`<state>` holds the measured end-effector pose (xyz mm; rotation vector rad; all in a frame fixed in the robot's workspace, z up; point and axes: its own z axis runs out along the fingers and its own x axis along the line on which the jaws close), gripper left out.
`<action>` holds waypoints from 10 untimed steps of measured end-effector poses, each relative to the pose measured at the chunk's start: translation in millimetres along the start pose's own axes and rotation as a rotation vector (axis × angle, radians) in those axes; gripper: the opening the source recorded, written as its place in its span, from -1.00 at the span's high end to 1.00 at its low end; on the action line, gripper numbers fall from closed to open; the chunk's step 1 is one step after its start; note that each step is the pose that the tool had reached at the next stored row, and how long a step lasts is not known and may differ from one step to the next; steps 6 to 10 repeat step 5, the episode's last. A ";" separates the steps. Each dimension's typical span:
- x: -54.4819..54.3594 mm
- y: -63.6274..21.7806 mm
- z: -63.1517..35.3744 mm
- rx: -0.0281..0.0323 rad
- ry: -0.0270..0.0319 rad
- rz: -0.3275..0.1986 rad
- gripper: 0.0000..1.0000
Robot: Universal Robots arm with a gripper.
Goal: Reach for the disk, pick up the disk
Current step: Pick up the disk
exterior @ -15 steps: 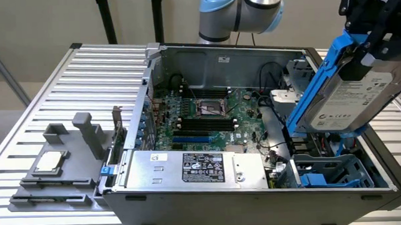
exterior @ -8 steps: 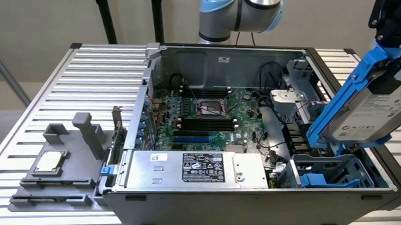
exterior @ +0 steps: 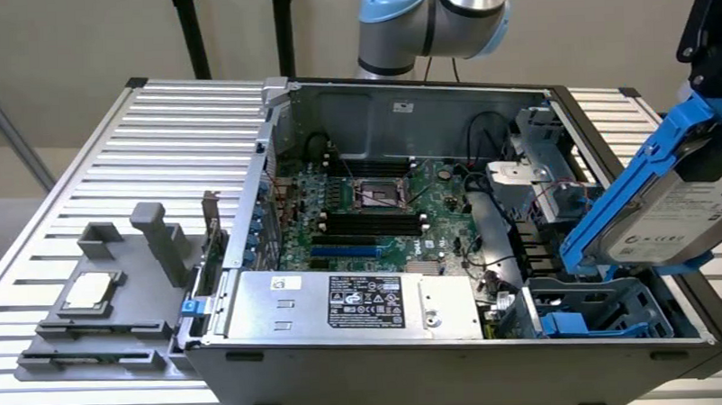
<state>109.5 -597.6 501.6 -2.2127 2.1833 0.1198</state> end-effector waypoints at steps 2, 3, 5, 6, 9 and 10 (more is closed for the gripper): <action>0.0 0.0 -0.1 0.0000 0.0002 0.000 0.35; 0.0 -0.1 0.0 0.0000 0.0001 0.000 0.35; 0.0 -0.1 0.0 0.0000 0.0001 0.000 0.35; 0.0 -0.1 0.0 0.0000 0.0001 0.000 0.35; 0.0 -0.1 0.0 0.0000 0.0001 0.000 0.35; 0.0 -0.1 0.0 0.0000 0.0001 0.000 0.35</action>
